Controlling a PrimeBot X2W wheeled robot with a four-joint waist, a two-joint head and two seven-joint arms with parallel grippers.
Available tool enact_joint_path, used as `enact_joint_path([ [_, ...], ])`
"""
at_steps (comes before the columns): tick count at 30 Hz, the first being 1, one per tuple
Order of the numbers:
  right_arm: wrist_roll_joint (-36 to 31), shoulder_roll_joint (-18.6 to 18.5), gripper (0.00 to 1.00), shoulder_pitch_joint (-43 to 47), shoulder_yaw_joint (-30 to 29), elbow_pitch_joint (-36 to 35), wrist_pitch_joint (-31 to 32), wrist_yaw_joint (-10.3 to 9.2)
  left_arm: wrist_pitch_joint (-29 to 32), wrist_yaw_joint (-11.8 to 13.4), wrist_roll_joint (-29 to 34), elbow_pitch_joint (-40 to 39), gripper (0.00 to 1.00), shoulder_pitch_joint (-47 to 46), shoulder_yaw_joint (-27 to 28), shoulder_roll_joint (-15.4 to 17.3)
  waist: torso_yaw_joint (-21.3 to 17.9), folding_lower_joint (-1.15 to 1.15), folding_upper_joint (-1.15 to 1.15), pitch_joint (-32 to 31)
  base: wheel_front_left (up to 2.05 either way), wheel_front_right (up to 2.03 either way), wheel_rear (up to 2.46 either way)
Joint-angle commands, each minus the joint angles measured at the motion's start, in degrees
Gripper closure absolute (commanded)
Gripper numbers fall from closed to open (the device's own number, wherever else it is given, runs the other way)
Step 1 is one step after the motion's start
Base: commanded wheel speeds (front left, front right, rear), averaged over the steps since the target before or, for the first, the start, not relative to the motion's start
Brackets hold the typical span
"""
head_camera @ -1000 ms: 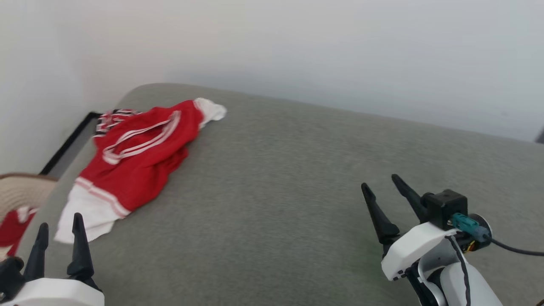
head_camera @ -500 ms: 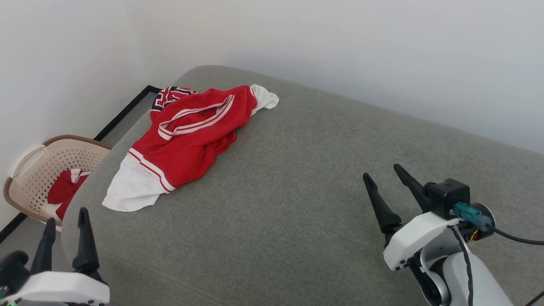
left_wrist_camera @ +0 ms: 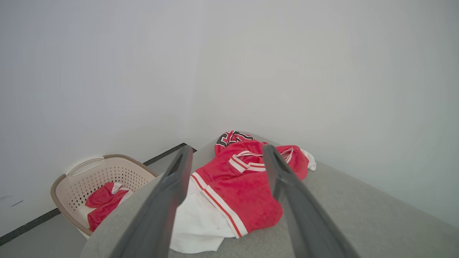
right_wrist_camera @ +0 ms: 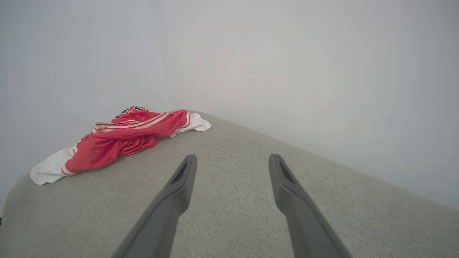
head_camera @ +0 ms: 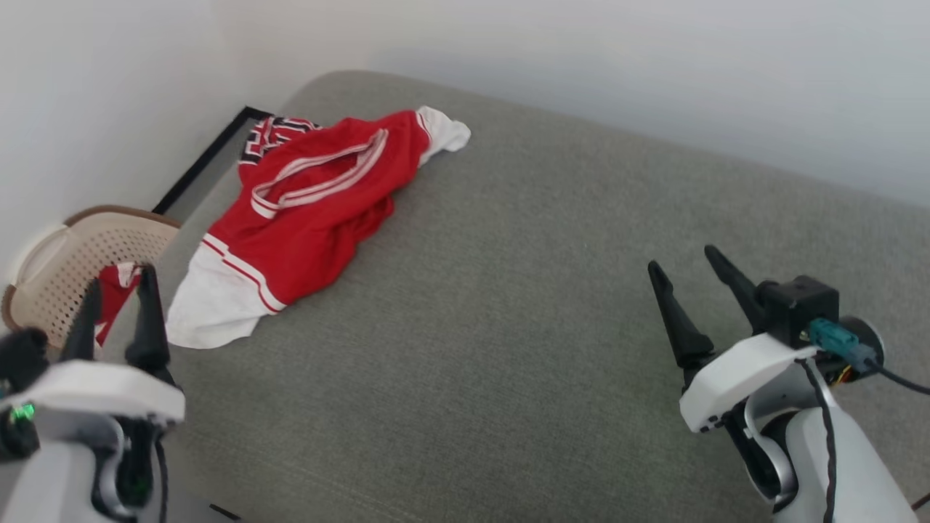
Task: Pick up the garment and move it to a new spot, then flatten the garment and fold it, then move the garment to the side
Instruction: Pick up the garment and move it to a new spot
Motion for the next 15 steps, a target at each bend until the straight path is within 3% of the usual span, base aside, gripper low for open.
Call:
enact_joint_path([
  [1,-0.4,-0.2,0.0,-0.9,-0.3,-0.8,0.5,-0.03,-0.1,-1.0,-0.9,1.7,0.0,-3.0,0.2,0.5,-1.6,0.0,0.0,2.5,0.0,0.0,0.0],
  [6,-1.8,-0.7,0.0,-2.6,-0.6,-4.0,2.5,-0.02,0.2,-3.7,-2.0,10.1,0.0,-12.1,-0.2,2.1,-3.8,0.0,0.0,7.3,0.0,0.0,0.0],
  [15,-4.0,-1.9,0.0,-5.7,-1.4,-9.9,6.2,-0.02,2.3,-6.0,-4.9,25.3,0.0,-27.6,-2.8,3.6,-7.1,0.0,0.0,15.5,0.0,0.0,0.0],
])
